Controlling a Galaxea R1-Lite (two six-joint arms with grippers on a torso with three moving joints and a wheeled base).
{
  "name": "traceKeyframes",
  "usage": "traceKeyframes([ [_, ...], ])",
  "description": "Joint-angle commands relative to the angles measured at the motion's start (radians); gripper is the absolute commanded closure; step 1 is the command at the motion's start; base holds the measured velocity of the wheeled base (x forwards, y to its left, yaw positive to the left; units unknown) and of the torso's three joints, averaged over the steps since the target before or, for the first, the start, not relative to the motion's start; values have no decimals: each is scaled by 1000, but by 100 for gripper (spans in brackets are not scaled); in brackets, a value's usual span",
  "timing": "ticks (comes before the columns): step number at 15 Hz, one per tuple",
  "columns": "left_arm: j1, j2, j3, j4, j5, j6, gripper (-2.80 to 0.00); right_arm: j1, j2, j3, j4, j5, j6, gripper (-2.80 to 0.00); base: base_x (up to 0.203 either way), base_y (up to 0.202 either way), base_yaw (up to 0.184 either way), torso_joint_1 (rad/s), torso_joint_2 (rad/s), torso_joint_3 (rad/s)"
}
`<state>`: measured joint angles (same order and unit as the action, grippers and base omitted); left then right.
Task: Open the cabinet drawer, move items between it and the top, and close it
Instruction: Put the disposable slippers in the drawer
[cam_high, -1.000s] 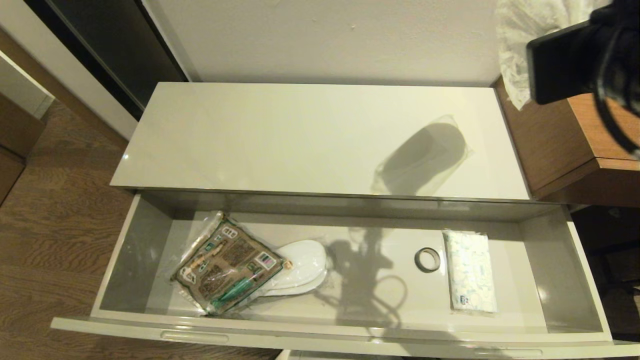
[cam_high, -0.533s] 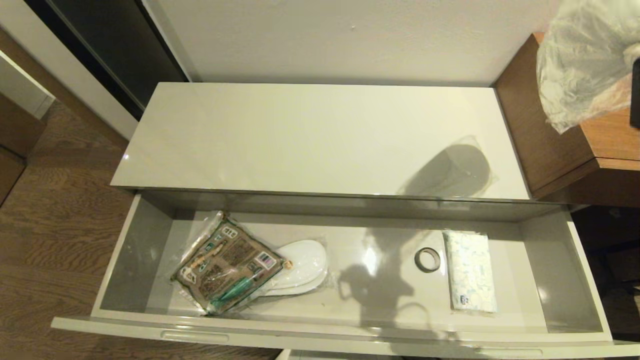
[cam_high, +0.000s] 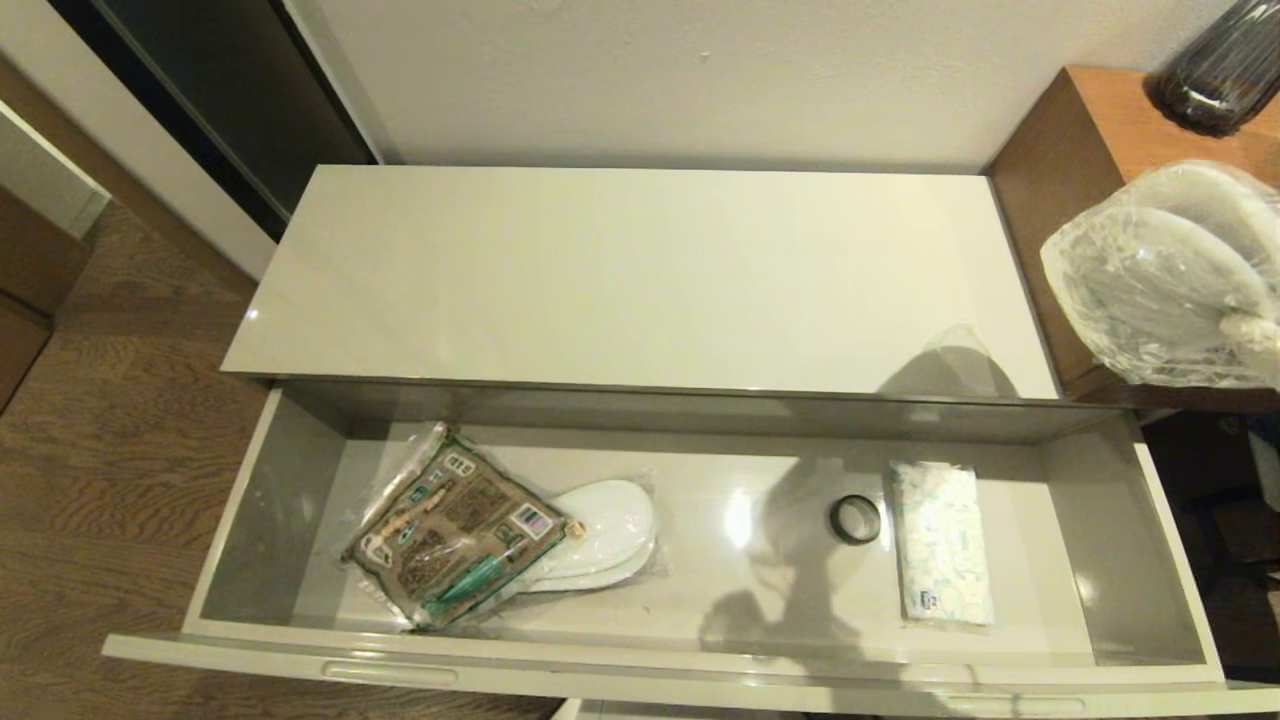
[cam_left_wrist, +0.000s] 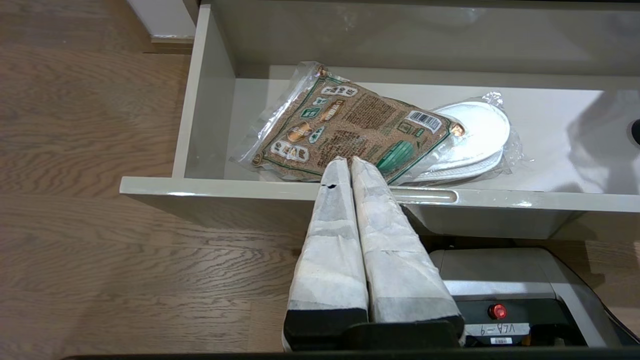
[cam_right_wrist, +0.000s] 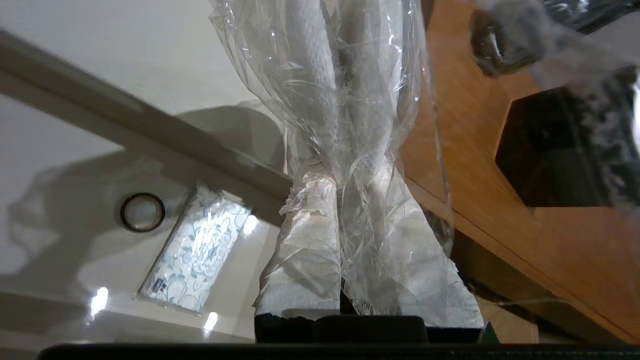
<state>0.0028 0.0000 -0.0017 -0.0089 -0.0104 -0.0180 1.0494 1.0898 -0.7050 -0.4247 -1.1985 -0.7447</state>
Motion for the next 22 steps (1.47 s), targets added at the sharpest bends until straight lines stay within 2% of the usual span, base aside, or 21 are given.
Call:
traceKeyframes([
  [1,0,2,0,0,0,0,0,29,7,49,2,-2,-5,0,0,0,0,0,0,0],
  [4,-1,2,0,0,0,0,0,41,51,67,11,0,-5,0,0,0,0,0,0,0],
  [8,-1,2,0,0,0,0,0,36,66,194,80,-1,-5,0,0,0,0,0,0,0],
  [15,0,2,0,0,0,0,0,37,-35,329,210,0,-7,0,0,0,0,0,0,0],
  [18,0,2,0,0,0,0,0,40,-77,415,239,53,-8,0,0,0,0,0,0,0],
  [22,0,2,0,0,0,0,0,38,-57,422,241,99,-7,0,0,0,0,0,0,0],
])
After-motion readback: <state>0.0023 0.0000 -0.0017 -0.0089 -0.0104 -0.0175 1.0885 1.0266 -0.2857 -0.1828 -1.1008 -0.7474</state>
